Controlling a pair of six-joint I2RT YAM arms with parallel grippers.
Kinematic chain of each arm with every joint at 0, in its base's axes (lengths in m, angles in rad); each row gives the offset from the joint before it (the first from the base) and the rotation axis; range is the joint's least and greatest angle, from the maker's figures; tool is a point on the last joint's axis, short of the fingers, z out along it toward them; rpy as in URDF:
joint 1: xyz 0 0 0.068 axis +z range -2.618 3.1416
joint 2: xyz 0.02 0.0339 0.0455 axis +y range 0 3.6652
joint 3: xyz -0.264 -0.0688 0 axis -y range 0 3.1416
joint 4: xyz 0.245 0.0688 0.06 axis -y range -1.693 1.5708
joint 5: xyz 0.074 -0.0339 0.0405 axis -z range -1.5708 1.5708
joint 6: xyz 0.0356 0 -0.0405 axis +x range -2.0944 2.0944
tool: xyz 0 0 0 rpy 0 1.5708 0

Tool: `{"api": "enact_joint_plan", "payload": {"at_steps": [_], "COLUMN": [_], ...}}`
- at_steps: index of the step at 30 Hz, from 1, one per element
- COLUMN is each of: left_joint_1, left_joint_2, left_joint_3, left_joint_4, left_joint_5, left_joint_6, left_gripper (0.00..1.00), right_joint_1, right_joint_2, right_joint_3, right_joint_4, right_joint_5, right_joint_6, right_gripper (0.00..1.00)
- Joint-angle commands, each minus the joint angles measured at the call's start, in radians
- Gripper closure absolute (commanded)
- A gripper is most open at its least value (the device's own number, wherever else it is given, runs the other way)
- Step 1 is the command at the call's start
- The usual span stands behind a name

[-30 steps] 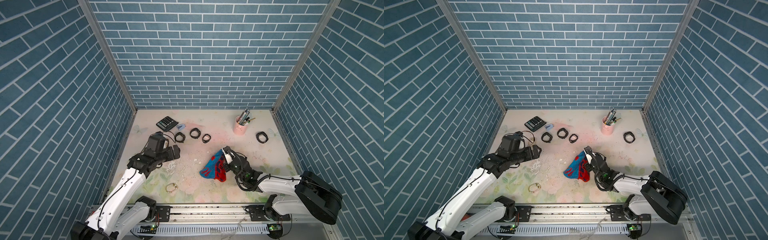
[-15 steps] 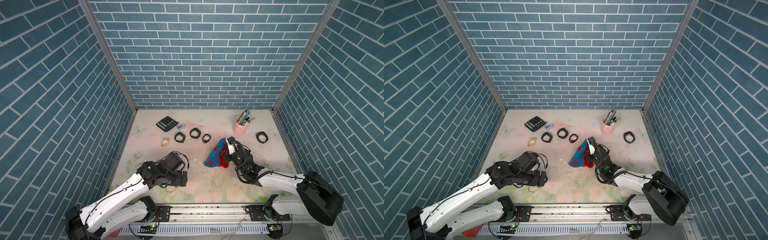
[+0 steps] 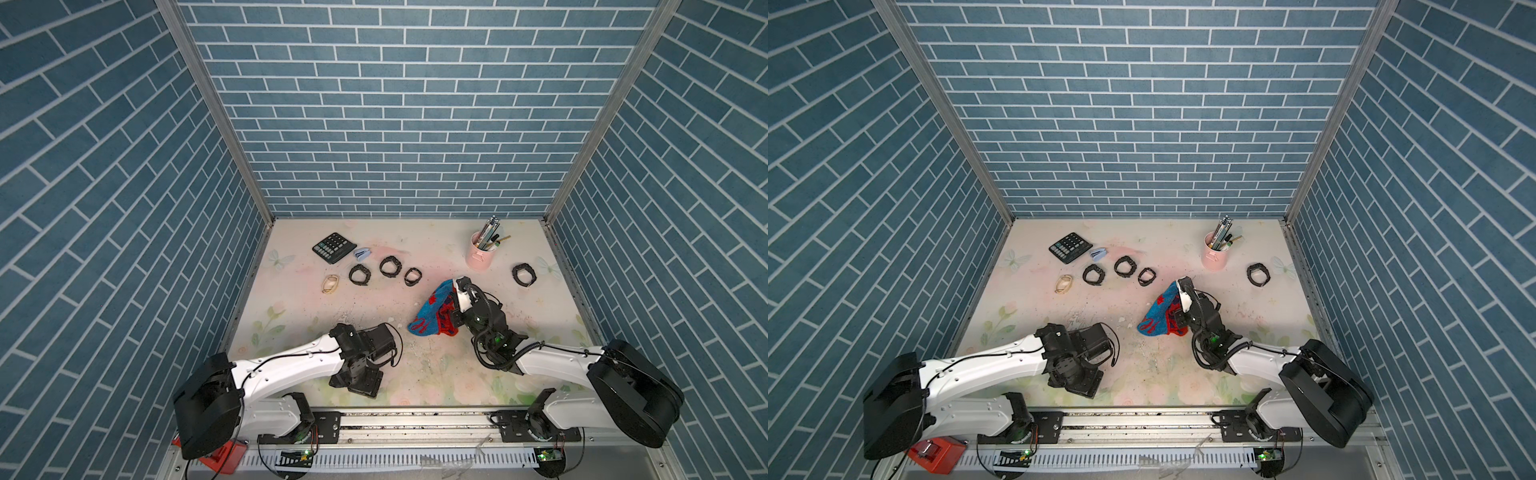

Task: Wipe the watch dial
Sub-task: Move the watch to the center of the board.

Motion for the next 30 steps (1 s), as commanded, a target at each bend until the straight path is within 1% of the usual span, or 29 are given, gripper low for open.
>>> {"api": "enact_joint_plan", "payload": {"at_steps": [1,6,11,14,18,20,25,30], "left_joint_1": [-0.007,-0.008,-0.006,0.0,0.008,0.009,0.01,0.01], "left_joint_2": [0.015,0.007,0.047,0.074,0.097,0.104,0.124,0.126], "left_joint_3": [-0.017,-0.019,-0.032,-0.059,-0.047,-0.051,-0.046,-0.051], "left_joint_4": [-0.014,0.012,0.057,0.082,0.115,0.142,0.128,0.145], "left_joint_5": [-0.043,-0.082,-0.128,-0.144,-0.155,-0.15,-0.163,-0.185], "left_joint_6": [0.001,0.002,0.009,0.025,0.042,0.051,0.058,0.059], "left_gripper": [0.2,0.22,0.25,0.31,0.46,0.51,0.58,0.63], "right_joint_1": [-0.005,-0.005,-0.006,-0.007,-0.007,-0.007,-0.007,-0.007], "right_joint_2": [-0.026,-0.033,-0.026,-0.042,-0.038,-0.048,-0.055,-0.061], "right_joint_3": [-0.008,-0.01,-0.008,-0.012,-0.004,-0.007,-0.009,-0.009], "right_joint_4": [0.036,0.029,0.032,0.028,0.016,0.01,0.011,0.008], "right_joint_5": [0.017,0.013,0.021,0.008,0.011,-0.005,0.01,-0.014], "right_joint_6": [0.026,0.027,0.024,0.027,0.02,0.022,0.017,0.018], "right_gripper": [1.0,1.0,1.0,1.0,1.0,1.0,1.0,1.0]}}
